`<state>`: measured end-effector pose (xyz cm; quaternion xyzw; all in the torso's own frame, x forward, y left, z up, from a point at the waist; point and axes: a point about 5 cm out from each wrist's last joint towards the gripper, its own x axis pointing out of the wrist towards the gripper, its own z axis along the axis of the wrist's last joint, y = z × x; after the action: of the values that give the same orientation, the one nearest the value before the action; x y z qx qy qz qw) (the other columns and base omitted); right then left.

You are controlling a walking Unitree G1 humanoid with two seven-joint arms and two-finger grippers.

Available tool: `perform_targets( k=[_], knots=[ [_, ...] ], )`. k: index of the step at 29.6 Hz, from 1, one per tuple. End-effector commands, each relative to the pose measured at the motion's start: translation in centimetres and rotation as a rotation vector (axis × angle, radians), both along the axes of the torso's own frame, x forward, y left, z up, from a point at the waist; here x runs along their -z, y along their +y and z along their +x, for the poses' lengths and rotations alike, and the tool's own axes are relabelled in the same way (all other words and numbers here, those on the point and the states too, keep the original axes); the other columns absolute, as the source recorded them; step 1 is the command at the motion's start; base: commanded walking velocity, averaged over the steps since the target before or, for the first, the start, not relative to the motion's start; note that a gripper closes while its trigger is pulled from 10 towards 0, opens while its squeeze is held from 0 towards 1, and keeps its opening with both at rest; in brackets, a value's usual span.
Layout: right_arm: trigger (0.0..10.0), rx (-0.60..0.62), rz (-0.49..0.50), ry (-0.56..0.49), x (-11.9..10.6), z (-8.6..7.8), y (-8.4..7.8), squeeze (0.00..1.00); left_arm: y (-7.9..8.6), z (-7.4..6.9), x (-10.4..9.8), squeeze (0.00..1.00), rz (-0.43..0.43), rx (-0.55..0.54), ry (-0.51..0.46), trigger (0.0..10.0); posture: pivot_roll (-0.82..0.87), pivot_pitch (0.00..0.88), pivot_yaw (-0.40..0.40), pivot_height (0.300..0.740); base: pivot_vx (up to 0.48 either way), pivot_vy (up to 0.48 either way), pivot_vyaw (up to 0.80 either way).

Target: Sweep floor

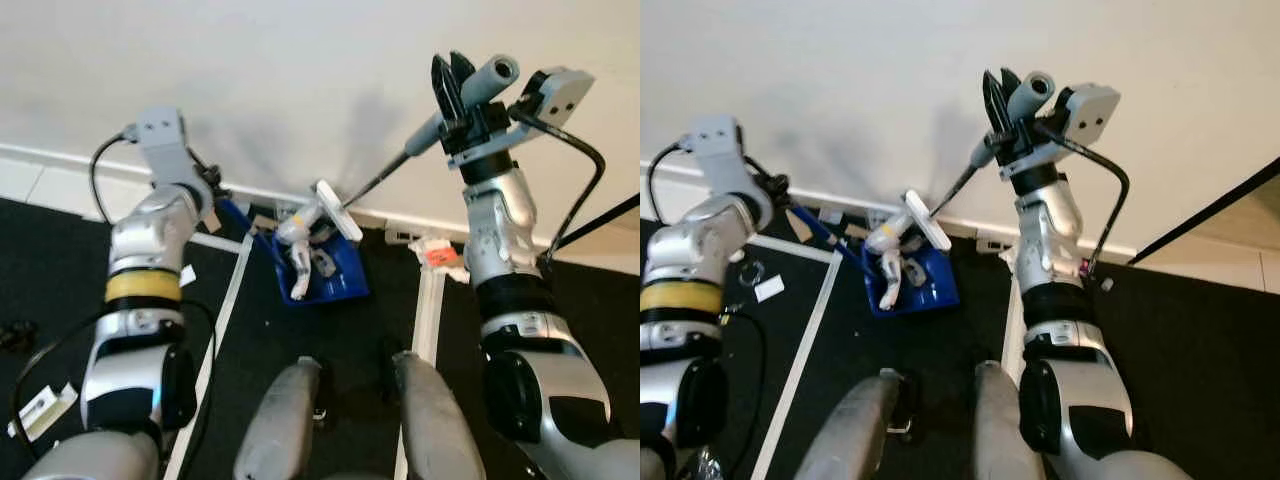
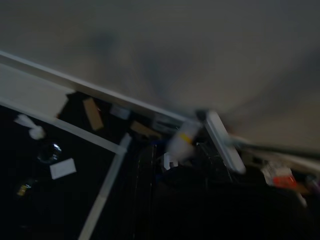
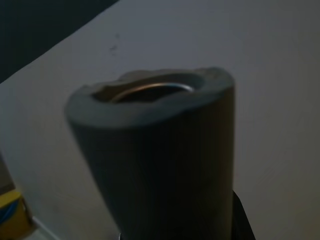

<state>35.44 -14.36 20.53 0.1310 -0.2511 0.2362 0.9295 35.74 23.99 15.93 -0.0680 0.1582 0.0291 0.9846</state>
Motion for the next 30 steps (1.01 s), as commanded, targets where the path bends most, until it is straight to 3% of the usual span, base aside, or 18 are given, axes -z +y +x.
perform_targets(
  k=[1,8,16,20,24,30],
  knots=[
    [10.0,-0.027,0.004,-0.045,-1.4,-0.7,-0.8,0.00,2.0,-0.8,-1.0,0.00,0.025,-0.047,-0.049,10.0,0.01,0.141,0.024,0.740,0.000,0.000,0.00],
    [10.0,0.093,0.013,-0.131,-5.2,-1.1,-5.7,0.00,3.8,-2.1,-1.4,0.00,-0.003,-0.097,-0.074,10.0,0.02,0.127,0.023,0.740,0.000,0.000,0.00],
    [10.0,0.161,-0.017,-0.125,-6.0,-1.4,-7.6,0.00,4.6,-2.6,-2.0,0.00,-0.045,-0.132,-0.098,10.0,0.03,0.111,0.015,0.740,0.000,0.000,0.00],
    [10.0,0.253,-0.001,-0.087,-5.5,-1.1,-9.2,0.00,5.9,-3.6,-2.3,0.00,-0.124,-0.178,-0.107,10.0,0.03,0.106,0.012,0.740,0.000,0.000,0.00],
    [10.0,0.292,0.002,-0.050,-4.6,-0.9,-9.6,0.00,6.5,-4.4,-2.0,0.00,-0.174,-0.190,-0.090,10.0,0.04,0.106,0.011,0.740,0.000,0.000,0.00],
    [10.0,0.279,0.002,0.018,-2.6,-0.6,-8.5,0.00,6.1,-6.4,-0.7,0.00,-0.284,-0.159,-0.041,10.0,0.04,0.106,0.005,0.740,0.000,0.000,0.00]
  ],
)
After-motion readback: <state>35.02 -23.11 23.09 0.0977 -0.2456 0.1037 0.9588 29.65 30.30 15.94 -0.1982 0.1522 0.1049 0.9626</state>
